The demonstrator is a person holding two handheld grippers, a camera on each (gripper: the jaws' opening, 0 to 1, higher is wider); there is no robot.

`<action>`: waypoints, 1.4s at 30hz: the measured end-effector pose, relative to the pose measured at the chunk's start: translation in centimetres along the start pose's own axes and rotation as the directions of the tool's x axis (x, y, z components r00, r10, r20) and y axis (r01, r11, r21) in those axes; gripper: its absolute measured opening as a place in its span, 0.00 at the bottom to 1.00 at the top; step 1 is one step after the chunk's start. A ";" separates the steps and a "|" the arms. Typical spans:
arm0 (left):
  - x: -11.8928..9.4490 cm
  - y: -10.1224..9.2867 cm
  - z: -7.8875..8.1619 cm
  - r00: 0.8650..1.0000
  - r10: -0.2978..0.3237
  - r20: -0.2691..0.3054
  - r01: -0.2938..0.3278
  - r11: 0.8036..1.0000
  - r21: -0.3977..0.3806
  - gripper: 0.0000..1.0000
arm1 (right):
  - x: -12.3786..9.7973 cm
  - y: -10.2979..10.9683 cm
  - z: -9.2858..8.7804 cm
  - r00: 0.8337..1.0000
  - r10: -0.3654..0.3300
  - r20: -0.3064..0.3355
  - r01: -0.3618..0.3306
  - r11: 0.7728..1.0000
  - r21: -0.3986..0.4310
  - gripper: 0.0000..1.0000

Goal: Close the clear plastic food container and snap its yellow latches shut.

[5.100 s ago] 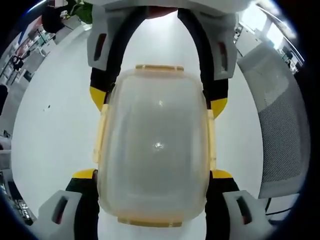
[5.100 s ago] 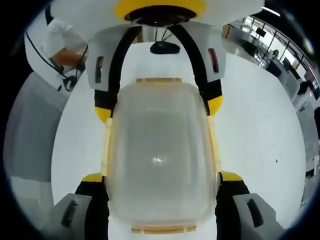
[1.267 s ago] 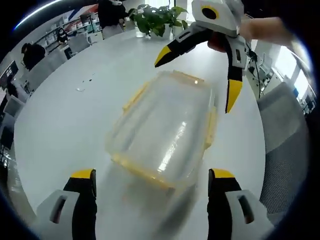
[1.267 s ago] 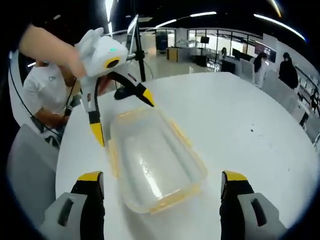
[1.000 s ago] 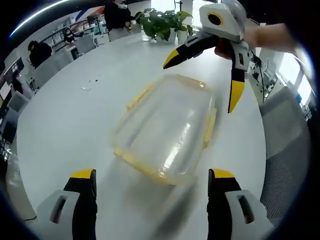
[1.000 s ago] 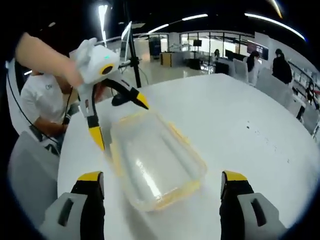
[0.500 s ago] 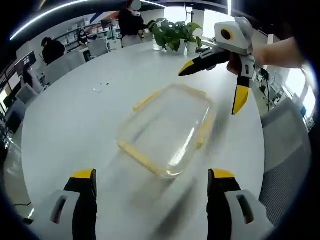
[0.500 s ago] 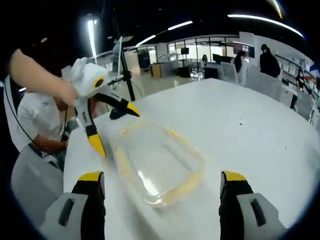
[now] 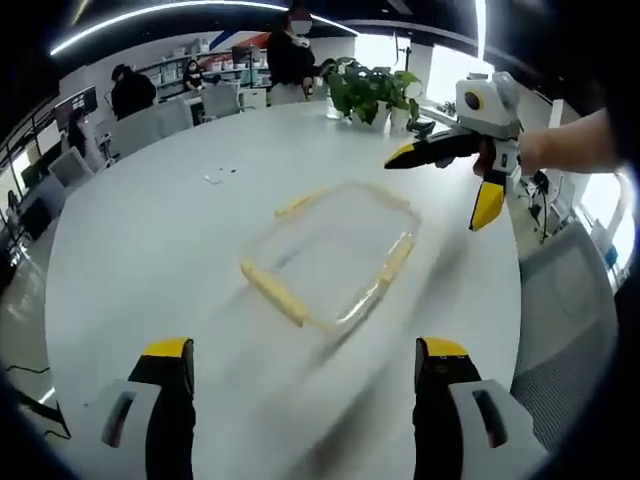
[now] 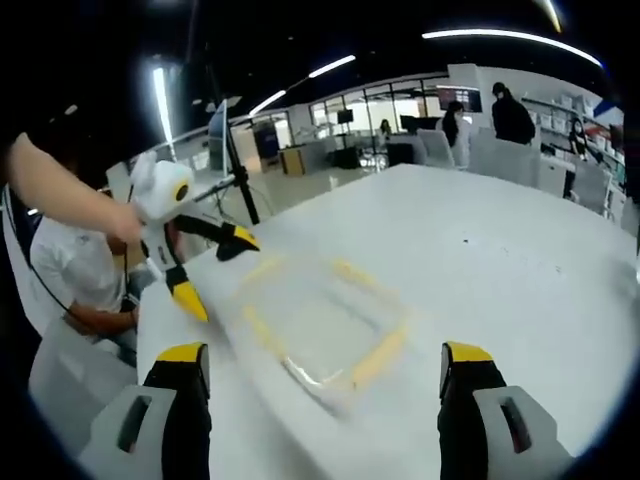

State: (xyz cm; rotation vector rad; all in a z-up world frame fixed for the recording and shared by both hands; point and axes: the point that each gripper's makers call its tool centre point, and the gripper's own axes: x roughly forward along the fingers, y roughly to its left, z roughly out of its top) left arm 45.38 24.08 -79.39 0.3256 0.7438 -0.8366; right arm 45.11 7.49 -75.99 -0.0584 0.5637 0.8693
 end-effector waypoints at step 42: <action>-4.3 -0.8 -1.3 0.959 0.135 0.249 -0.067 0.962 -0.265 0.91 | -4.2 0.8 0.1 0.968 -0.141 0.207 0.121 0.987 0.105 0.93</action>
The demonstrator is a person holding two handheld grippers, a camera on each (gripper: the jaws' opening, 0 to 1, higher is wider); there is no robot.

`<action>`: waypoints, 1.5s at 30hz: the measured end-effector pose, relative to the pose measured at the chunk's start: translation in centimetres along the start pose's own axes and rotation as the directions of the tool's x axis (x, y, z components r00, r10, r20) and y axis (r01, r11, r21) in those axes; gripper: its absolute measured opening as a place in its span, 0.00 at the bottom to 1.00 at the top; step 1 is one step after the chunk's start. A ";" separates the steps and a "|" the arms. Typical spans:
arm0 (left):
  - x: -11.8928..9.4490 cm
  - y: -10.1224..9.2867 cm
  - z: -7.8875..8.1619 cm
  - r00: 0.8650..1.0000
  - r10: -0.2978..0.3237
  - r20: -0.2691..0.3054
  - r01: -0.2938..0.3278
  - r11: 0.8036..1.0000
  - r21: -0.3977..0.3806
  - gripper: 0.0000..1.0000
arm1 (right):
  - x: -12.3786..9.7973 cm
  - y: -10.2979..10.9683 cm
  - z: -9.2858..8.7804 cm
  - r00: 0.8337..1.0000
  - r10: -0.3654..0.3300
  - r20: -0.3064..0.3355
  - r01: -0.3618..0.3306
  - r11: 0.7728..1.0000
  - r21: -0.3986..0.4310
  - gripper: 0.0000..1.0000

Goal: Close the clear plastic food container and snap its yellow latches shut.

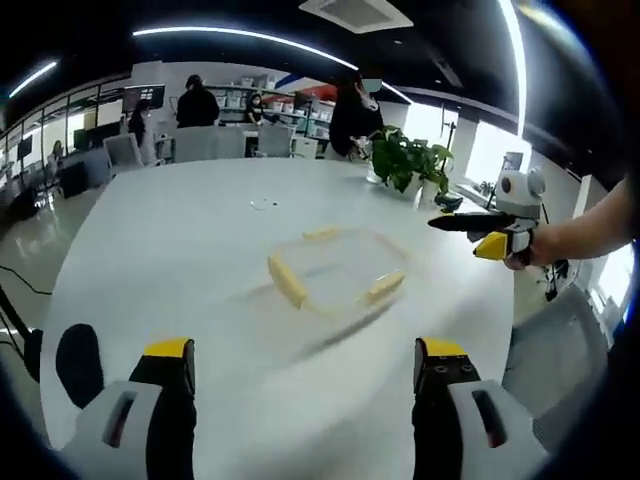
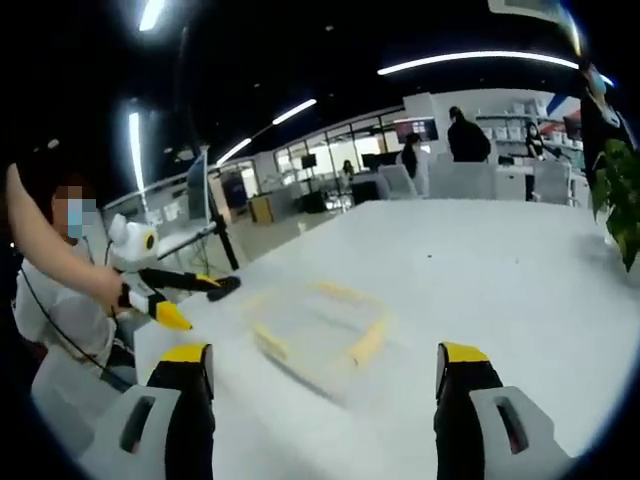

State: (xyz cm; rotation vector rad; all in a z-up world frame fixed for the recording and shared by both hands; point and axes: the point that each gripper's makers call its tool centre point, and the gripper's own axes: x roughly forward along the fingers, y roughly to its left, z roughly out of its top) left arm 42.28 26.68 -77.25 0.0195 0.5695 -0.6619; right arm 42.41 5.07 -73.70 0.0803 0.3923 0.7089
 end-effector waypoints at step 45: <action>-3.8 -2.5 -2.8 0.993 0.019 0.119 -0.005 0.993 -0.116 0.99 | -3.6 3.5 -3.0 0.999 -0.007 0.040 0.007 1.000 0.001 1.00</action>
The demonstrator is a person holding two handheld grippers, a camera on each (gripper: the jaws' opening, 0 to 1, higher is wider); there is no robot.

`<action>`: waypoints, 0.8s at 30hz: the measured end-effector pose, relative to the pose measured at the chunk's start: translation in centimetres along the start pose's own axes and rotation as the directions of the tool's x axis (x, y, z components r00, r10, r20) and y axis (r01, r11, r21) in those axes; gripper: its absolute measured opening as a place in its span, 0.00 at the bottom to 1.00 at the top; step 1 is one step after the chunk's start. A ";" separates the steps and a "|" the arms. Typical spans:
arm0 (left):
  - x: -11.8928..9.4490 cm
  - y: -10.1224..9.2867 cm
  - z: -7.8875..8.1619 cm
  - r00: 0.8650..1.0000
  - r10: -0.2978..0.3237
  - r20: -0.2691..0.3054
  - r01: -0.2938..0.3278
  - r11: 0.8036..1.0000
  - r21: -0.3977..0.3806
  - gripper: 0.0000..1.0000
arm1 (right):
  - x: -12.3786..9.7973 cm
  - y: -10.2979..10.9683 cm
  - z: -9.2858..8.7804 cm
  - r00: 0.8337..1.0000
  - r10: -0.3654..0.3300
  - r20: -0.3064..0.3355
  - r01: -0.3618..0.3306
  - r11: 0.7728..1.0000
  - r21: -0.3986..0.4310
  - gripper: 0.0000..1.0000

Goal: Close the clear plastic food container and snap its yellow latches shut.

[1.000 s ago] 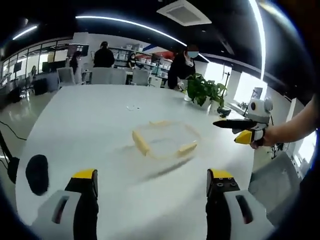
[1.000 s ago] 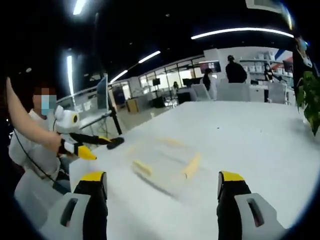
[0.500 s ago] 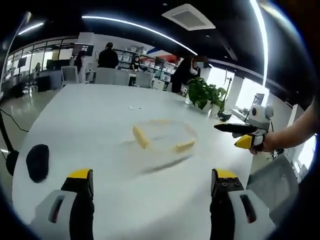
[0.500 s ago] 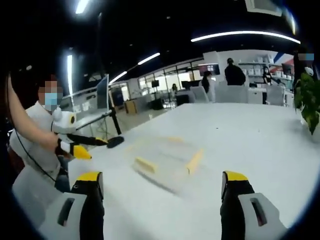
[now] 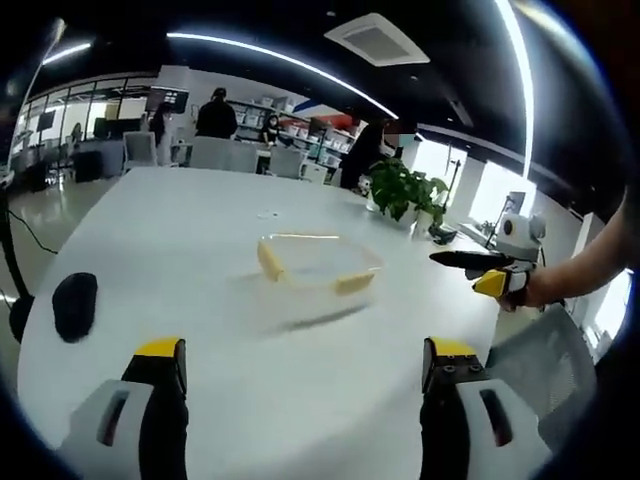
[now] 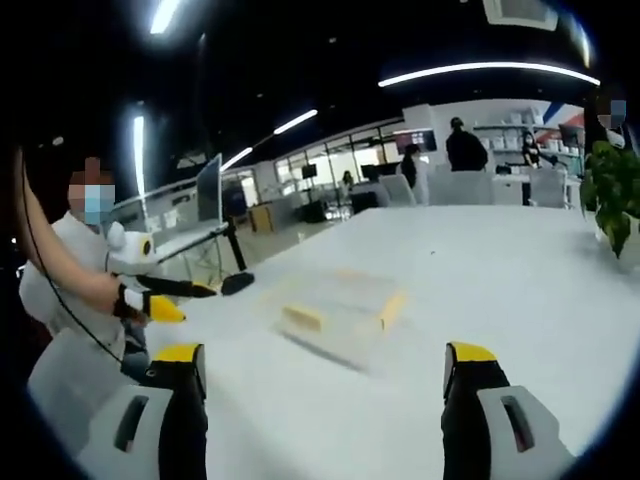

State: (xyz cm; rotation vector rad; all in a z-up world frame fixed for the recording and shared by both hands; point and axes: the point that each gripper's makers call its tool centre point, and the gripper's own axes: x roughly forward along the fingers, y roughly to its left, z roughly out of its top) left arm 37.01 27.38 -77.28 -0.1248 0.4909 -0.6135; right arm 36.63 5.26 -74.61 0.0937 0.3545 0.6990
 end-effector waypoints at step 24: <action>-2.3 -0.9 0.5 0.989 0.057 0.135 -0.053 0.998 -0.034 0.97 | -1.8 1.6 1.8 0.994 -0.012 0.104 0.009 0.999 0.031 0.99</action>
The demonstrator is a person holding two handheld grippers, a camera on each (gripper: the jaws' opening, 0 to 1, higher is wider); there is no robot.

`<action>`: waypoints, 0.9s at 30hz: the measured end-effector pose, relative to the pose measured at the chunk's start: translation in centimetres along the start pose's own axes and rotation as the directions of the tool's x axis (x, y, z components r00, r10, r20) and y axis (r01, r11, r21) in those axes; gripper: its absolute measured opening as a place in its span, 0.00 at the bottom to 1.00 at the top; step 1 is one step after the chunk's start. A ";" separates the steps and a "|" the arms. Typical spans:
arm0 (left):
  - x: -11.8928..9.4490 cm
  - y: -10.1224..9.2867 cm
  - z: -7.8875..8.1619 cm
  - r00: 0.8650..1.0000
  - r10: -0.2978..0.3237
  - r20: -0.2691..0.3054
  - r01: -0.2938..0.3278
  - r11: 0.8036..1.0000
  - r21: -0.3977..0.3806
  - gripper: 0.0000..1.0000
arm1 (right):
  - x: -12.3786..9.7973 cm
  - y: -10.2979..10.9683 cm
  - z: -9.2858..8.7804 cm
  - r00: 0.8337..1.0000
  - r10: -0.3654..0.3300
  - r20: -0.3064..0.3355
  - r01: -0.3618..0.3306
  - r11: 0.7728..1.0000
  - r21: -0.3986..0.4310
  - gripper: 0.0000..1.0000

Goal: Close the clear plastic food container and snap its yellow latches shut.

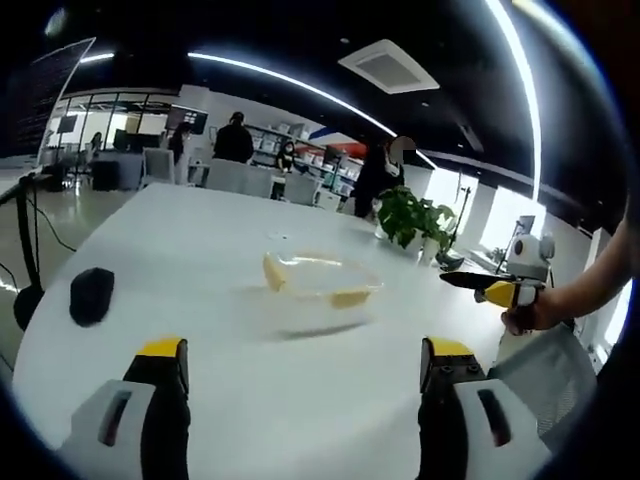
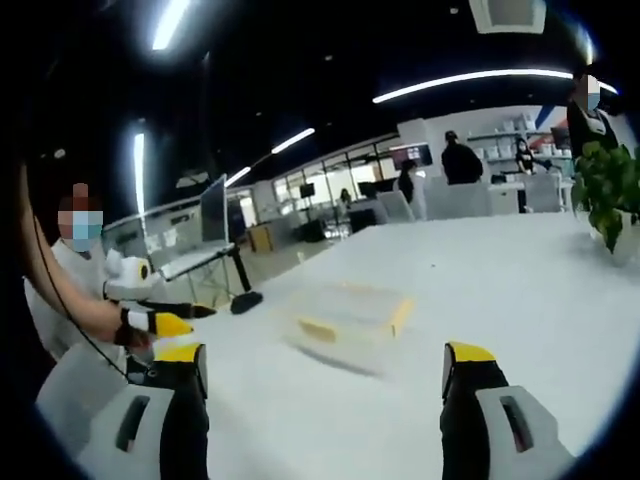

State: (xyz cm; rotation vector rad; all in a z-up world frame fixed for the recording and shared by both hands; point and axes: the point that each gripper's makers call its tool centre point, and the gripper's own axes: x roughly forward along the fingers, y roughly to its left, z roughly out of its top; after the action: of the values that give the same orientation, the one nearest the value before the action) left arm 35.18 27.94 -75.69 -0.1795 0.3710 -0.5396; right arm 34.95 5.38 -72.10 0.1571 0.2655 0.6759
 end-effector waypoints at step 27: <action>-1.4 -0.8 -0.9 1.000 -0.020 -0.014 0.021 0.999 0.040 0.95 | -0.9 1.2 -0.5 1.000 -0.014 0.011 0.014 1.000 0.009 0.99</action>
State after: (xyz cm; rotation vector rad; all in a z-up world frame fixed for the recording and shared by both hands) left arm 33.36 27.99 -75.93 -0.1412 0.3718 -0.5681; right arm 33.39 5.71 -72.17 0.1675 0.2585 0.6595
